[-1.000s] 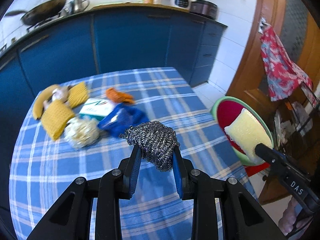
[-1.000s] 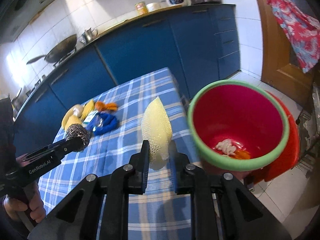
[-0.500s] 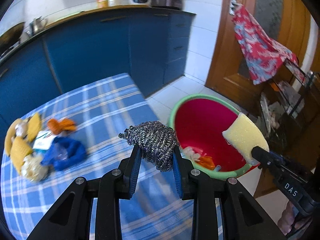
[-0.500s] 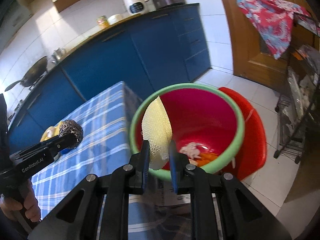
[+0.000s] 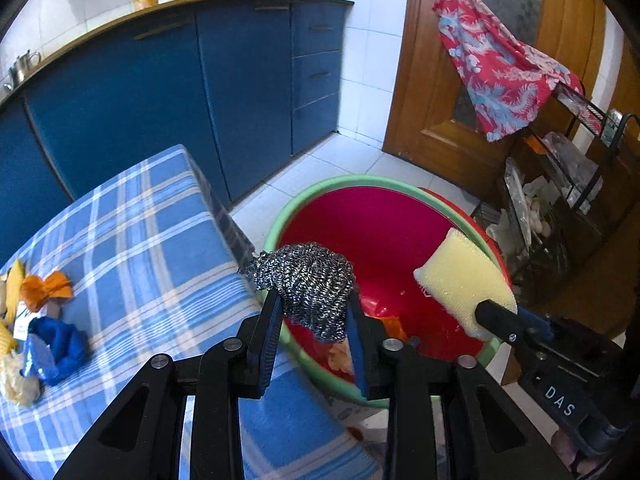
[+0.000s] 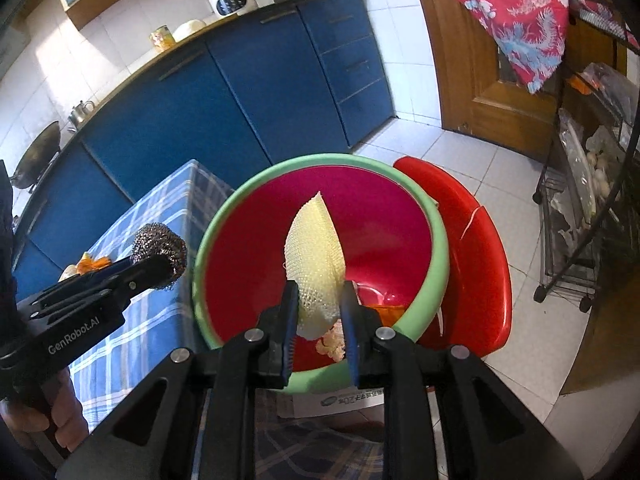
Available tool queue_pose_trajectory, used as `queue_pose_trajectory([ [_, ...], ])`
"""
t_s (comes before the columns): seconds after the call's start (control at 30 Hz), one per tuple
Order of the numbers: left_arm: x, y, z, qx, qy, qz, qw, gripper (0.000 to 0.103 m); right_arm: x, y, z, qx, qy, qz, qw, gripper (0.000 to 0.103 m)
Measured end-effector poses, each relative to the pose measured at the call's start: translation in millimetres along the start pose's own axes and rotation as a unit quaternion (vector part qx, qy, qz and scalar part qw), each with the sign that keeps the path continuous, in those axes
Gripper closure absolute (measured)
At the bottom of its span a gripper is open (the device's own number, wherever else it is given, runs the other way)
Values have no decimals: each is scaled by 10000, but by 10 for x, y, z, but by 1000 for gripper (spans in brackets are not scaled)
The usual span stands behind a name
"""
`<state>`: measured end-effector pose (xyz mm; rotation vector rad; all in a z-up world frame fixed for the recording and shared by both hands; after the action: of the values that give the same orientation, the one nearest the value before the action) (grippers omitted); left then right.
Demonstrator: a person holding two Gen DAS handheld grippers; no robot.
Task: Collect trash
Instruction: 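Carry the scrubber with the left tool while the right tool carries the sponge over the bucket, then open both tools to drop the scrubber and sponge into the red bucket, then move the left tool over the crumpled white paper while the right tool returns to the table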
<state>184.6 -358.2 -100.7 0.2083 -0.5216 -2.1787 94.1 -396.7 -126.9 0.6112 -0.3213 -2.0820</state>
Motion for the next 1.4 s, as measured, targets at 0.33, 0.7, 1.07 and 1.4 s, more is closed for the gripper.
queue_pose_trajectory([
  [0.33, 2, 60, -90, -12, 13, 58, 10000, 53, 163, 3, -144, -113, -25, -187, 9998, 68],
  [0.7, -195, 0, 96, 131, 23, 293, 9995, 53, 118, -1, 10, 39, 56, -310, 9995, 57],
  [1.07, -539, -194, 444, 335, 191, 590, 9975, 53, -209, -81, 241, 214, 126, -161, 9996, 41],
  [1.4, -1084, -500, 767, 522, 377, 1086, 9920, 53, -635, -176, 404, 292, 258, 148, 9991, 35],
])
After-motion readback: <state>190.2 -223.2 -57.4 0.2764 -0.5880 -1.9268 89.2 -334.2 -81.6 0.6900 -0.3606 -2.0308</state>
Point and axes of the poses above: each gripper's, at about its wrist camera, not at the fingertips, and z roughly against the way its jaws point, x to its right, y to its top, the point moved 7 cm from there along -z, roughly the way its jaws point, and after that the axes turned 12 degrees about -x, right-handed, at the moved point
